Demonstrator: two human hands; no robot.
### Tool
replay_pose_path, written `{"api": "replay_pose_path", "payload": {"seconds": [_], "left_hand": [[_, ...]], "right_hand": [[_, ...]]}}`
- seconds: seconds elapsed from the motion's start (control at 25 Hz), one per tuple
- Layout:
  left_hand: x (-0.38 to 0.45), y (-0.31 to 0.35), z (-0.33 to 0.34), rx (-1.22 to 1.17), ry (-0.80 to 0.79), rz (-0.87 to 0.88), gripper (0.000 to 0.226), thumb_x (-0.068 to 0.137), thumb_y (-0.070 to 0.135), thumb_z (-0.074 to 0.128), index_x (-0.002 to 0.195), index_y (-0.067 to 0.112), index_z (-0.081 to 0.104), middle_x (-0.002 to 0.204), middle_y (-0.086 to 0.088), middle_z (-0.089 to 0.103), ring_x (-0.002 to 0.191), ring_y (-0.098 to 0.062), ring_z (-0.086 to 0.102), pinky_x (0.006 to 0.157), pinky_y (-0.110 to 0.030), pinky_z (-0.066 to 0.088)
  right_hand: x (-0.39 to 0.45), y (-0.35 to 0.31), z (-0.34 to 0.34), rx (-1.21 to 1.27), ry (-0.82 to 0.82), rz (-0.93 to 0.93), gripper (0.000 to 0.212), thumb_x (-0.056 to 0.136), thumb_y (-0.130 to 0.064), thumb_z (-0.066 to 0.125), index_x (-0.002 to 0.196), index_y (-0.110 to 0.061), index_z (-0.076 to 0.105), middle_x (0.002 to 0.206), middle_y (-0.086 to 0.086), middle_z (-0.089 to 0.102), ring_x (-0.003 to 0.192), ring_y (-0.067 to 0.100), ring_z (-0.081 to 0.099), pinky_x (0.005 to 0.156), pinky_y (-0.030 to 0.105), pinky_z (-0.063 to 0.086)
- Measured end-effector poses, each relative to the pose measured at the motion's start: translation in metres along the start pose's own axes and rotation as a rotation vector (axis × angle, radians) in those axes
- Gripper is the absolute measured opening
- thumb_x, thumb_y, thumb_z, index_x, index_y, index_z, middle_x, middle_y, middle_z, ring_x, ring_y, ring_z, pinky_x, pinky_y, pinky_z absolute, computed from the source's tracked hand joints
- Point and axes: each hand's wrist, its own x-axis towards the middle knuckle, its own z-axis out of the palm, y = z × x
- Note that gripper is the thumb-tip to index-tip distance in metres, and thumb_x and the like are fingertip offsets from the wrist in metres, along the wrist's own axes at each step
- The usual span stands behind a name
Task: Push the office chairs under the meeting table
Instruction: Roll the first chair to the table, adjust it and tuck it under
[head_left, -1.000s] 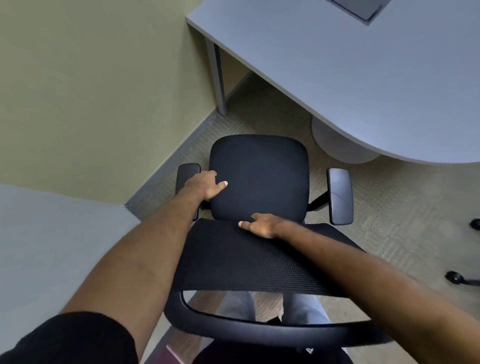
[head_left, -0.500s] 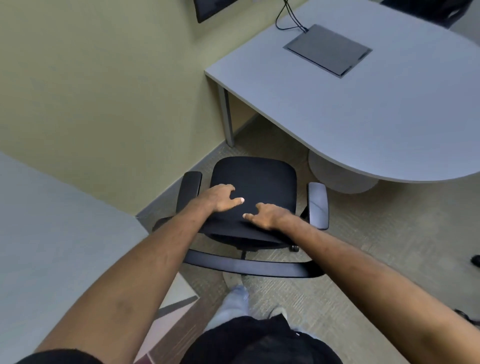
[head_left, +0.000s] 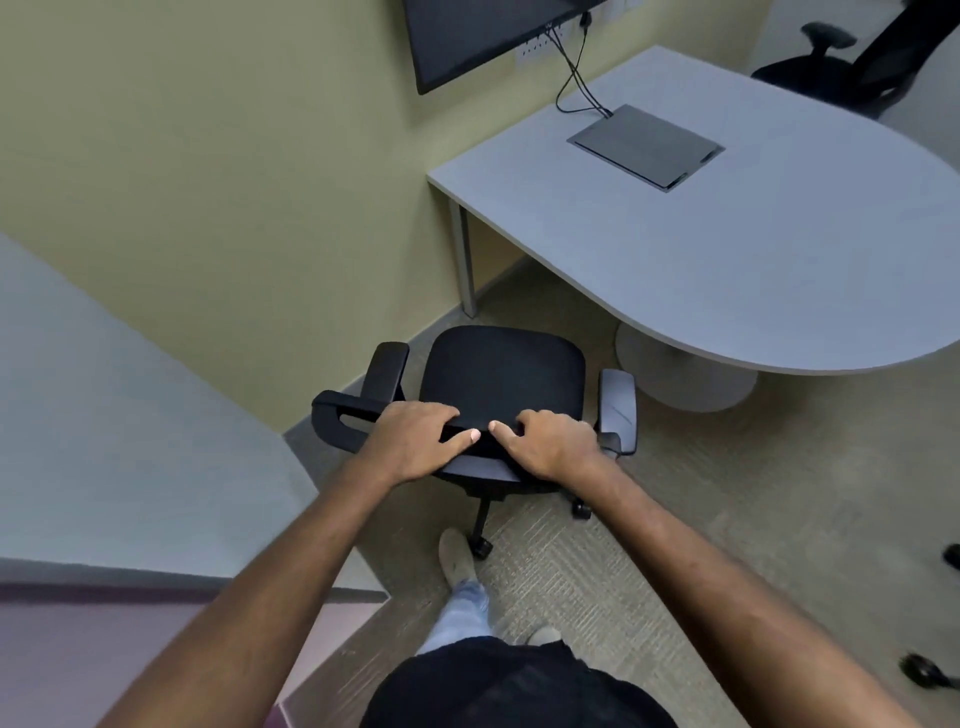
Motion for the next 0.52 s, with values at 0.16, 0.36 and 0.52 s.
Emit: {"api": "replay_pose_path", "payload": {"seconds": [0.16,0.36,0.52], "left_hand": [[-0.029,-0.01,0.015,0.02,0.157,0.033,0.077,0.097,0.078,0.025,0.142,0.026,0.058,0.143,0.007,0.061,0.135,-0.015,0.052,0.121,-0.046,0.03],[-0.027,-0.035,0.012,0.069,0.109,0.146,0.112,0.072,0.105,0.026,0.15,0.029,0.05,0.152,0.009,0.054,0.141,-0.014,0.047,0.12,-0.045,0.029],[-0.013,-0.038,0.007,0.119,0.12,0.189,0.119,0.062,0.109,0.035,0.145,0.027,0.054,0.144,0.009,0.06,0.132,-0.015,0.056,0.113,-0.041,0.039]], "right_hand": [[-0.035,-0.002,0.026,-0.14,0.351,-0.106,0.084,0.093,-0.086,0.022,0.123,-0.022,0.067,0.123,0.001,0.072,0.115,0.027,0.065,0.1,0.044,0.046],[-0.04,0.012,0.034,-0.115,0.459,-0.224,0.104,0.079,-0.103,0.025,0.133,-0.023,0.065,0.127,-0.003,0.072,0.116,0.021,0.066,0.102,0.045,0.048],[-0.032,0.019,0.033,-0.122,0.513,-0.22,0.108,0.07,-0.107,0.034,0.128,-0.022,0.067,0.121,-0.005,0.073,0.111,0.019,0.068,0.1,0.043,0.05]]}}
